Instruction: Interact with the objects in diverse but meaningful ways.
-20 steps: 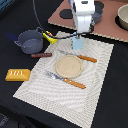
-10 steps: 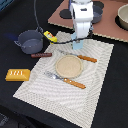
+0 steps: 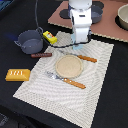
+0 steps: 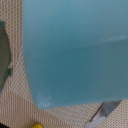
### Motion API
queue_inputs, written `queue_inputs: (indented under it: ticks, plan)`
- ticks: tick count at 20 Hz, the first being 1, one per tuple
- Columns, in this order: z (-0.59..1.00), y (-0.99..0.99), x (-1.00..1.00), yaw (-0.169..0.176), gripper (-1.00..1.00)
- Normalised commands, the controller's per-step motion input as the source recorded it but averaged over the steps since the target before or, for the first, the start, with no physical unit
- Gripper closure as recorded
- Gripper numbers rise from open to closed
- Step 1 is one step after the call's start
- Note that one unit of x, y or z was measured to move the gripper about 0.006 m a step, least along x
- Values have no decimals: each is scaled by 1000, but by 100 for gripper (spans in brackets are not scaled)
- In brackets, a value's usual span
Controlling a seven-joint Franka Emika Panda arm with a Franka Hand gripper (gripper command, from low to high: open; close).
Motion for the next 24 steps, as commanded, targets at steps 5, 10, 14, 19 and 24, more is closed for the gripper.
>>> queue_inputs:
  ticks: [5, 10, 14, 19, 24]
  plan:
    - [31, 0, 273, 32, 100]
    - [42, 0, 262, 25, 100]
    - [84, -20, 146, 21, 100]
    - [259, -66, -162, 8, 100]
    - [400, -53, -387, 0, 100]
